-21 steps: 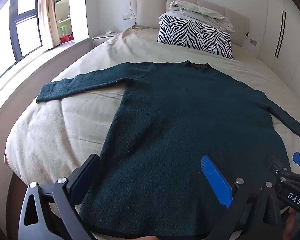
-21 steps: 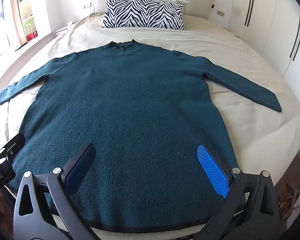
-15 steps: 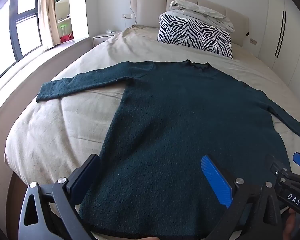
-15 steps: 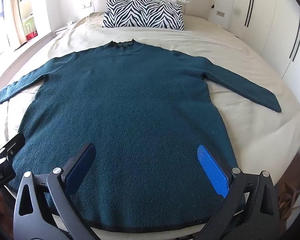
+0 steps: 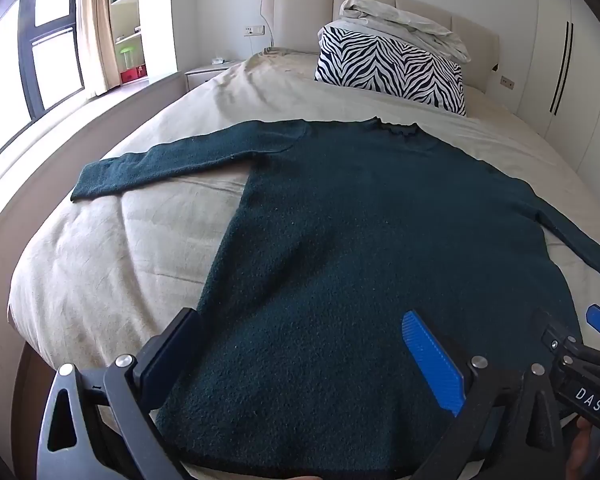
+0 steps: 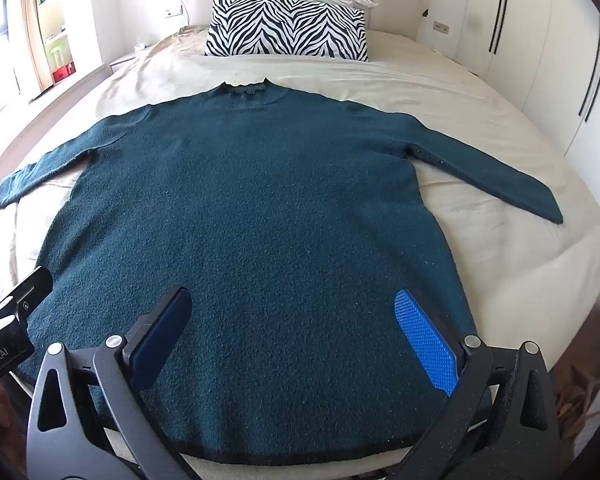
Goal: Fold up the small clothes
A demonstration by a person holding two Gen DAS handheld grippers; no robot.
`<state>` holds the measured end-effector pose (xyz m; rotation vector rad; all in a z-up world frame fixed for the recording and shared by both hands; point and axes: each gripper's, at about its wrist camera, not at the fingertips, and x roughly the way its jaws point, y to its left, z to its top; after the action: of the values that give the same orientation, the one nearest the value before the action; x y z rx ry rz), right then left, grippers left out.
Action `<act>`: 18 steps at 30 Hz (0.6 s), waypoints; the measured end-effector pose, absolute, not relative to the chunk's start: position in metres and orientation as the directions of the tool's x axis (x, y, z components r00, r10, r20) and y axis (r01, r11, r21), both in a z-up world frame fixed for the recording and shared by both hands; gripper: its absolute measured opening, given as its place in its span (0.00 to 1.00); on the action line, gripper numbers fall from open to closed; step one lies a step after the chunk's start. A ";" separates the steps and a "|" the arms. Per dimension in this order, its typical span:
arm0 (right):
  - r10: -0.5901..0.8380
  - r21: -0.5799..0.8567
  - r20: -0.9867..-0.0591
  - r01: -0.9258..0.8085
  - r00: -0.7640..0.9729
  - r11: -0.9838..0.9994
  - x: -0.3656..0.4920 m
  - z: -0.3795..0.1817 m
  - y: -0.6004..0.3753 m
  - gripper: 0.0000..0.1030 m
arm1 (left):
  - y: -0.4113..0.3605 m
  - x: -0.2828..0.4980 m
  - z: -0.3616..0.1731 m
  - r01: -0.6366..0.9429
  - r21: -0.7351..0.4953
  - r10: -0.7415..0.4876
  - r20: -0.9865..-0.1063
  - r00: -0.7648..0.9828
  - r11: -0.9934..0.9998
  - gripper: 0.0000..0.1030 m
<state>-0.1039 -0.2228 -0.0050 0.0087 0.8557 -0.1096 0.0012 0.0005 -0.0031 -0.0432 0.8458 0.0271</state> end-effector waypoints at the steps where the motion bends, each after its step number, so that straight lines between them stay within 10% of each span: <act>1: -0.094 -0.037 -0.754 0.100 0.650 0.994 -0.104 -0.005 -0.223 1.00 | 0.001 0.001 -0.003 -0.041 -0.028 0.006 -0.749 0.663 0.999 1.00; 18: -0.092 -0.032 -0.758 0.104 0.646 0.994 -0.104 -0.009 -0.223 1.00 | 0.000 -0.001 -0.010 -0.040 -0.033 0.002 -0.753 0.658 0.999 1.00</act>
<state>-0.1038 -0.2234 -0.0088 0.0146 0.8611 -0.1117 -0.0012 -0.0005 -0.0102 -0.0484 0.8524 0.0239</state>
